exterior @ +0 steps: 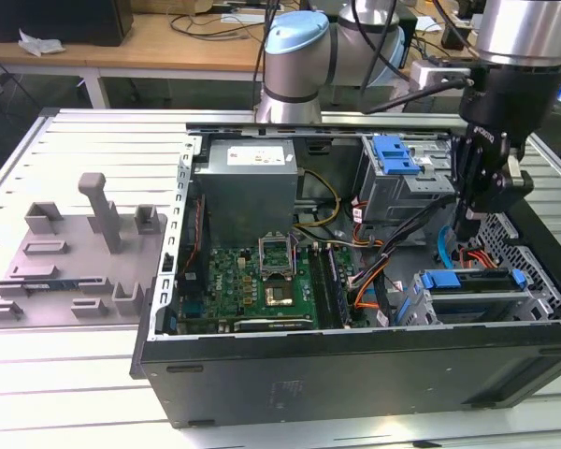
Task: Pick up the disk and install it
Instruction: 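Insert the second disk wire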
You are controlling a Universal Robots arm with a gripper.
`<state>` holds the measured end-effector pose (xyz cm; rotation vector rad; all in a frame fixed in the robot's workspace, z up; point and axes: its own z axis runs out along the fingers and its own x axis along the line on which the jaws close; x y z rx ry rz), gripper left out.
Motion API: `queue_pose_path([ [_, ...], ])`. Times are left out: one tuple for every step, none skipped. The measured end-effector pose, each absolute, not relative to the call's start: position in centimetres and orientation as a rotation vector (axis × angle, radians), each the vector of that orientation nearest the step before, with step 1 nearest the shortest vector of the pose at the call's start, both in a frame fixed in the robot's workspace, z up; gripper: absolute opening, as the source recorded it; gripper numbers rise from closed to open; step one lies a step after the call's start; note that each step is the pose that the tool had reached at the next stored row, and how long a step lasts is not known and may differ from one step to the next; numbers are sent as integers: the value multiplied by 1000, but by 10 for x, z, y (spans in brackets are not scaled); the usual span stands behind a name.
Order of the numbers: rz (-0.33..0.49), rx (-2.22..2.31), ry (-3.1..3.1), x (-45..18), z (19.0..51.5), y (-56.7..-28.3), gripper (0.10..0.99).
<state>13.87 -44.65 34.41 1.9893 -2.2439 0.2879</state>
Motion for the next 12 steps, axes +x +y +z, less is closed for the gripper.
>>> queue_pose_path([
  [284,1994,-2244,139,344,-447,161],
  [277,2002,-2244,139,345,-448,161],
  [270,2010,-2246,139,346,-449,161],
  [262,2016,-2250,139,347,-449,161],
  [256,2021,-2254,139,348,-450,161],
  [249,2027,-2258,139,348,-451,161],
  [242,2031,-2262,139,348,-456,161],
  [237,2034,-2264,139,348,-460,161],
  [235,2035,-2265,138,348,-463,161],
  [230,2037,-2268,138,348,-467,161],
  [225,2039,-2270,138,348,-471,161],
  [218,2043,-2274,138,348,-474,161],
])
